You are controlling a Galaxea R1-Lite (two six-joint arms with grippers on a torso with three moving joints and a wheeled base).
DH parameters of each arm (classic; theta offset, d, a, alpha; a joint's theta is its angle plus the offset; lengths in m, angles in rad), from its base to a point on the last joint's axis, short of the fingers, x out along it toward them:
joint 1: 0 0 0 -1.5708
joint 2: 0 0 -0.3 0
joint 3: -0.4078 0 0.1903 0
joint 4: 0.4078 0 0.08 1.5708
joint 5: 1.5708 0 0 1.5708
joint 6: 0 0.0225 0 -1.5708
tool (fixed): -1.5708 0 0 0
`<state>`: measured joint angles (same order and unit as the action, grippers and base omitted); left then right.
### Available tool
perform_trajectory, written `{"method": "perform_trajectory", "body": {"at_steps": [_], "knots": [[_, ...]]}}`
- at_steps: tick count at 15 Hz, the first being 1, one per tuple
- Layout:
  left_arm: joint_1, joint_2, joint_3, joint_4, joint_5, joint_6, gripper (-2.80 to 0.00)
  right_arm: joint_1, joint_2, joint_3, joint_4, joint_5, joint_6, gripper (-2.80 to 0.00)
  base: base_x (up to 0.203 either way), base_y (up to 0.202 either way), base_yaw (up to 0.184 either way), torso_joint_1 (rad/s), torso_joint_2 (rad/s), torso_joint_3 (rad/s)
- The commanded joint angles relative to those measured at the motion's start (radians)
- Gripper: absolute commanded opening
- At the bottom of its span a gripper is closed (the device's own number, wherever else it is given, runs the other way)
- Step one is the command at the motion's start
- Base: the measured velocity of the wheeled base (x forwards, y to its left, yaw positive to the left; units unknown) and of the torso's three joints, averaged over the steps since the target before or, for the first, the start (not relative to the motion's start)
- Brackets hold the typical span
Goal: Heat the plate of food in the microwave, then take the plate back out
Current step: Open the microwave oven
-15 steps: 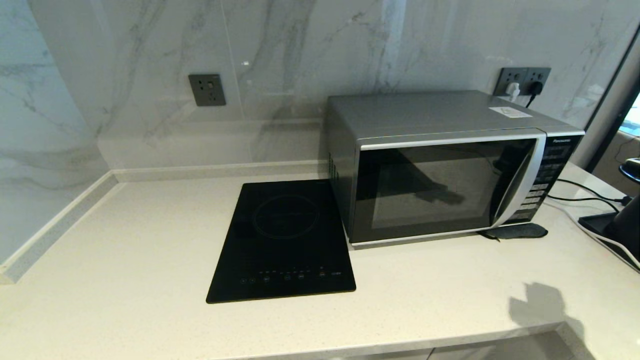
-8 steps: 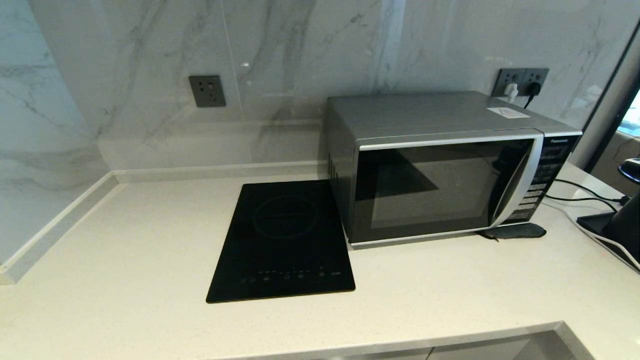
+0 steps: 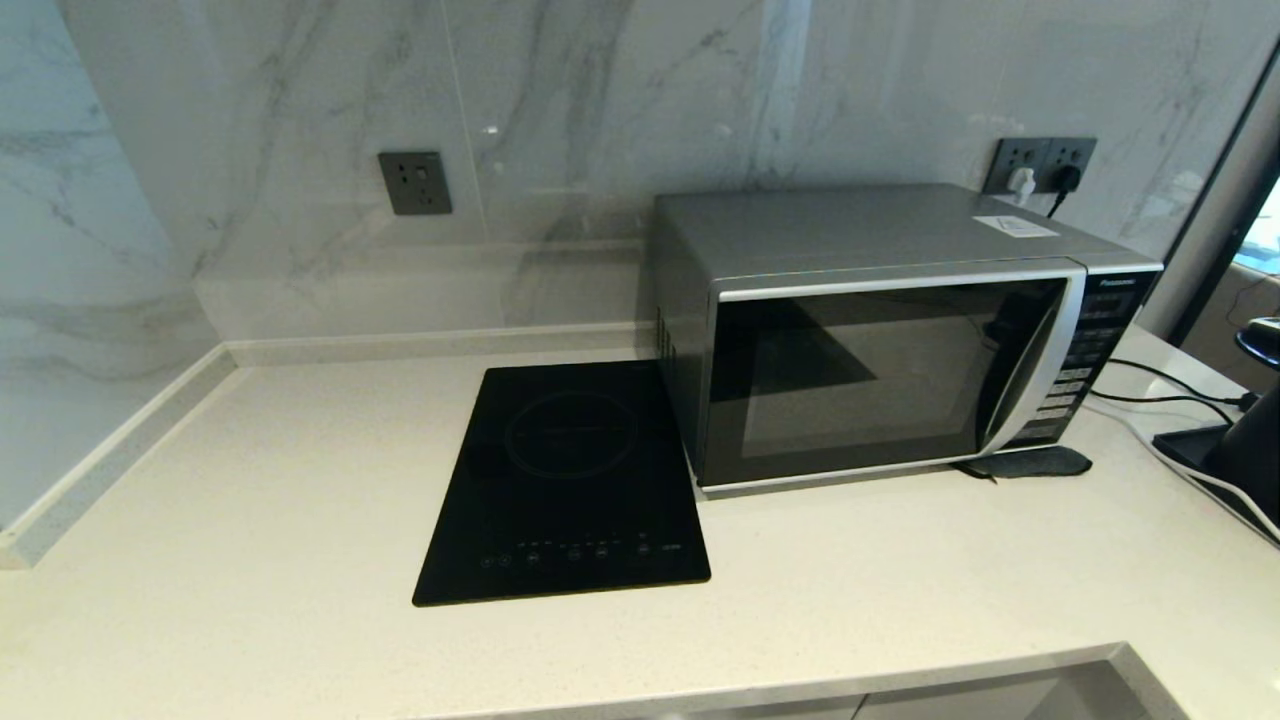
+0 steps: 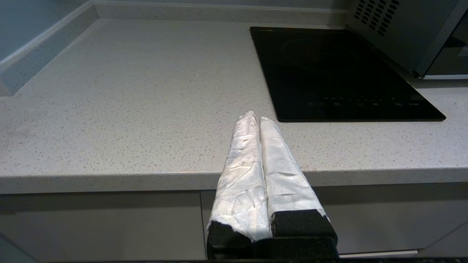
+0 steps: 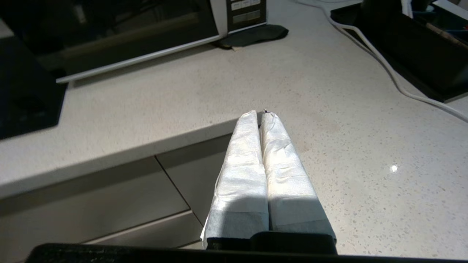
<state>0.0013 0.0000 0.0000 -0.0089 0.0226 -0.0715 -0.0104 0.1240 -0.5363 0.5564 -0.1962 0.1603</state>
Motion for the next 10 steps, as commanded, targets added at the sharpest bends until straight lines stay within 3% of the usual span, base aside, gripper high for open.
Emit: {"method": "perform_trajectory", "body": {"at_steps": [1,6,10], "knots": [[0.000,0.002,0.000,0.000,0.000,-0.001,-2.80,0.007,-0.126,0.134,-0.028,0.020,-0.025,-2.80,0.000,0.000,0.000,0.000,0.00,0.000],[0.000,0.002,0.000,0.000,0.000,-0.001,-2.80,0.009,-0.124,0.401,-0.293,0.029,-0.021,-2.80,0.000,0.000,0.000,0.000,0.00,0.000],[0.000,0.002,0.000,0.000,0.000,-0.001,-2.80,0.009,-0.124,0.425,-0.335,0.061,-0.055,-2.80,0.000,0.000,0.000,0.000,0.00,0.000]]}}
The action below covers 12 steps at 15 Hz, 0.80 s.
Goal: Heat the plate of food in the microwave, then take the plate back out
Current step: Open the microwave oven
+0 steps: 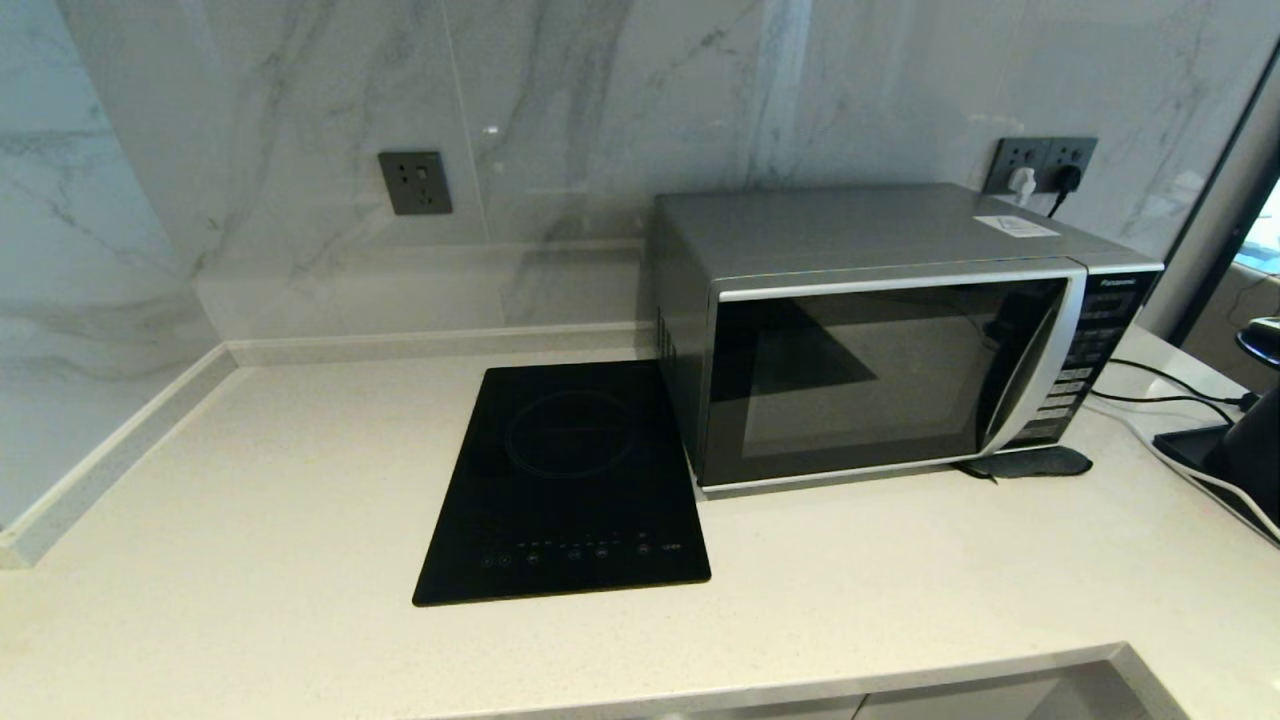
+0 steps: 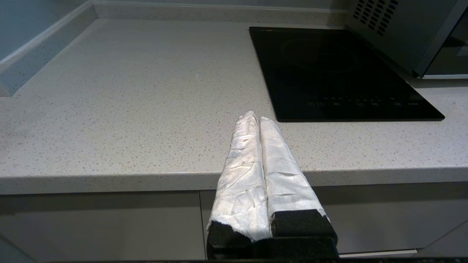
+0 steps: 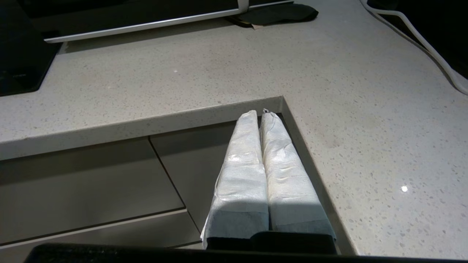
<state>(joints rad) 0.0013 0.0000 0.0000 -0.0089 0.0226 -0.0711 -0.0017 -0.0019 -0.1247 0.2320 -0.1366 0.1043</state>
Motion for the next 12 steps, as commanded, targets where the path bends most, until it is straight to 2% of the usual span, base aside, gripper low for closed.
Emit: {"method": "perform_trajectory", "body": {"at_steps": [1,3,5,12], "knots": [[0.000,0.002,0.000,0.000,0.000,-0.001,-2.80,0.000,0.002,0.025,-0.045,0.012,0.000,-2.80,0.000,0.000,0.000,0.000,0.00,0.000],[0.000,0.002,0.000,0.000,0.000,-0.001,-2.80,0.000,0.002,0.062,-0.108,0.070,-0.007,-2.80,0.000,0.000,0.000,0.000,0.00,0.000],[0.000,0.002,0.000,0.000,0.000,-0.001,-2.80,0.000,0.003,0.117,-0.220,0.092,-0.027,-2.80,0.000,0.000,0.000,0.000,0.00,0.000],[0.000,0.002,0.000,0.000,0.000,-0.001,-2.80,0.000,0.003,0.126,-0.235,0.094,-0.003,-2.80,0.000,0.000,0.000,0.000,0.00,0.000]]}}
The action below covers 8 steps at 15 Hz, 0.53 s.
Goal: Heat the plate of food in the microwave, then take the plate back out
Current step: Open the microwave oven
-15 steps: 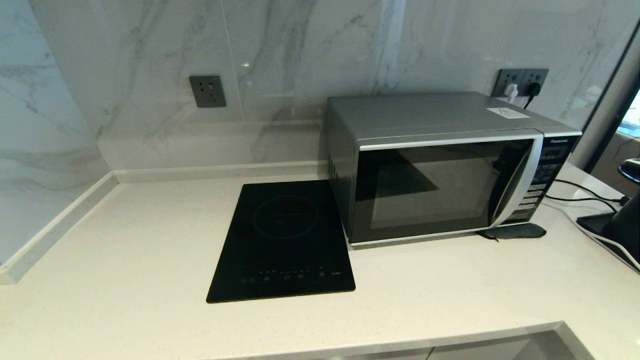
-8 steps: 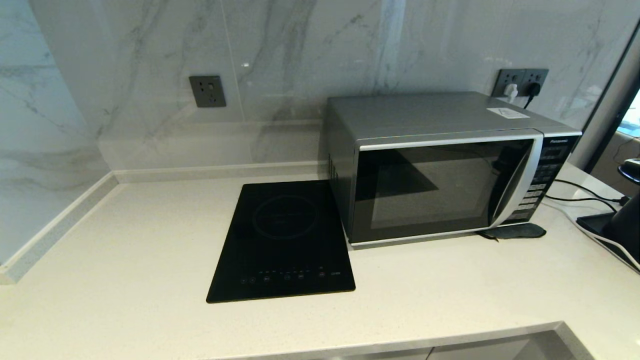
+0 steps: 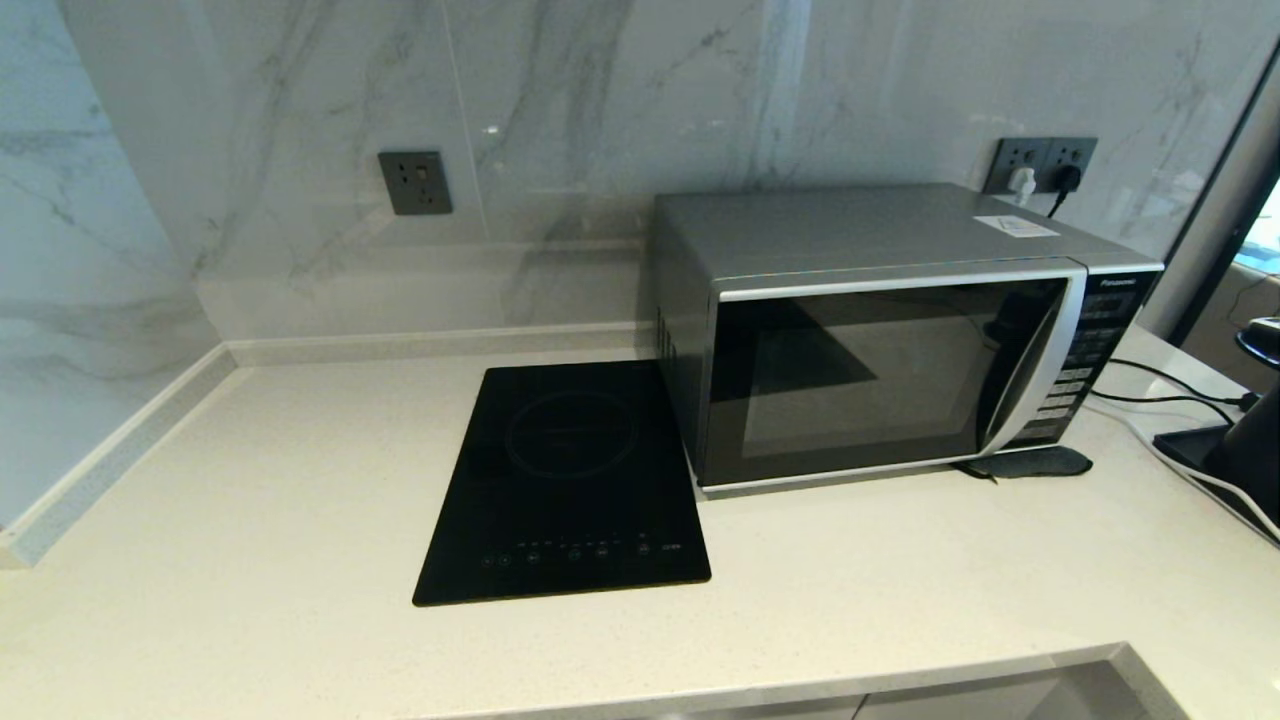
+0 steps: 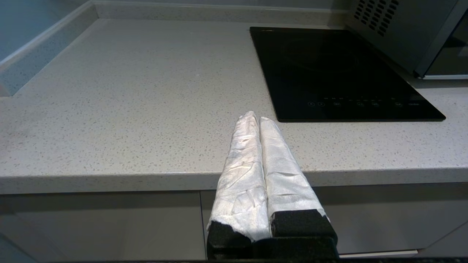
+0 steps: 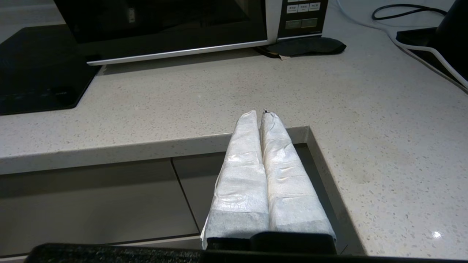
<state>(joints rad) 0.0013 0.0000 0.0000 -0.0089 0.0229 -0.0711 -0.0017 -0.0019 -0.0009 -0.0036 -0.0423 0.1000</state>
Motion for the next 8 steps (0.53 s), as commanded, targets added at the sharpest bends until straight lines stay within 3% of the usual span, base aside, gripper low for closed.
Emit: {"method": "perform_trajectory", "body": {"at_steps": [1,8], "knots": [[0.000,0.002,0.000,0.000,0.000,-0.001,-2.80,0.000,0.003,0.002,0.001,-0.001,0.001,-2.80,0.000,0.000,0.000,0.000,0.00,0.000],[0.000,0.002,0.000,0.000,0.000,-0.001,-2.80,0.000,0.003,0.002,0.001,-0.001,0.001,-2.80,0.000,0.000,0.000,0.000,0.00,0.000]]}}
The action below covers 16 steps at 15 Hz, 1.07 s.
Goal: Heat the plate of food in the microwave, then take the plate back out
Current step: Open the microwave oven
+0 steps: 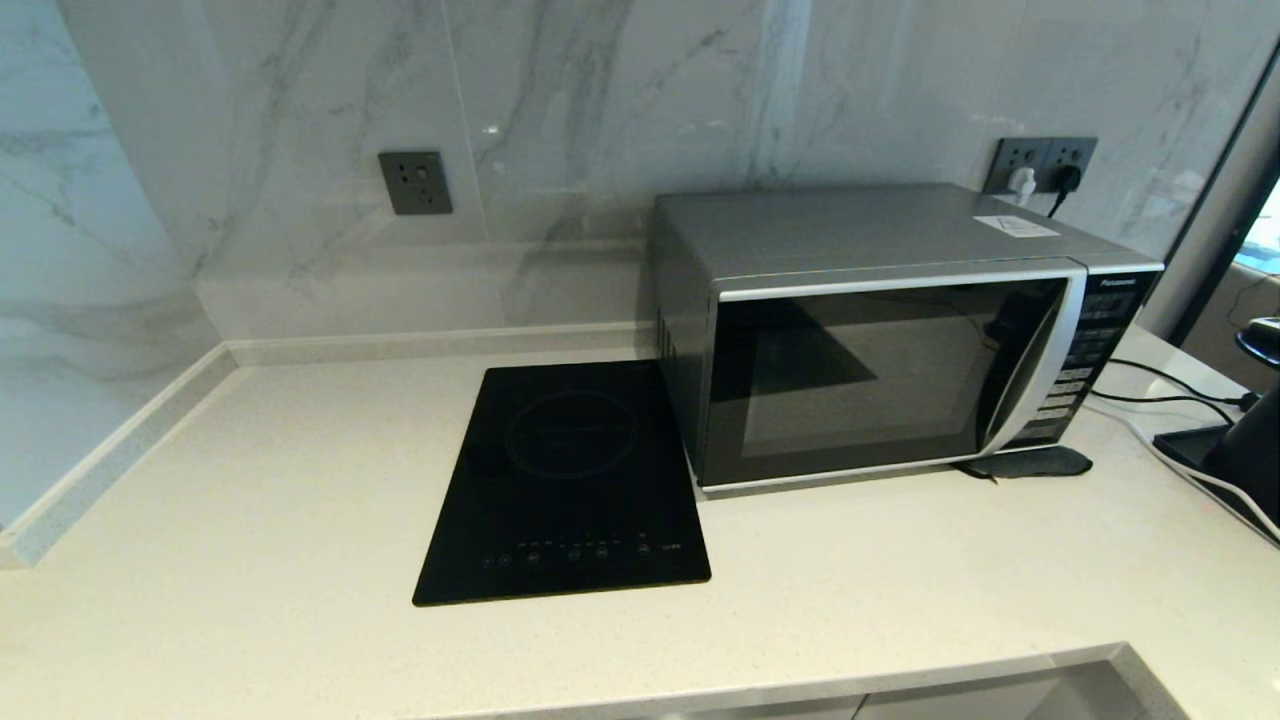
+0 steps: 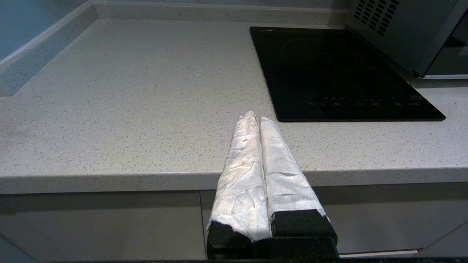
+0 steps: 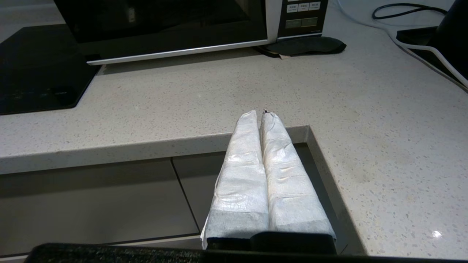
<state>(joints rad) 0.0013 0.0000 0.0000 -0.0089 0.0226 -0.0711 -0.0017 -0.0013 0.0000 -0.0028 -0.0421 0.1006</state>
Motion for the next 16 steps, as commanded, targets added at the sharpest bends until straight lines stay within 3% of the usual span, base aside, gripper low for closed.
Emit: {"method": "perform_trajectory", "body": {"at_steps": [1,16], "knots": [[0.000,0.002,0.000,0.000,0.000,-0.001,-2.80,0.000,0.002,0.002,0.000,-0.001,0.001,-2.80,0.000,0.000,0.000,0.000,0.00,0.000],[0.000,0.002,0.000,0.000,0.000,-0.001,-2.80,0.000,0.002,0.002,0.000,-0.001,0.001,-2.80,0.000,0.000,0.000,0.000,0.00,0.000]]}}
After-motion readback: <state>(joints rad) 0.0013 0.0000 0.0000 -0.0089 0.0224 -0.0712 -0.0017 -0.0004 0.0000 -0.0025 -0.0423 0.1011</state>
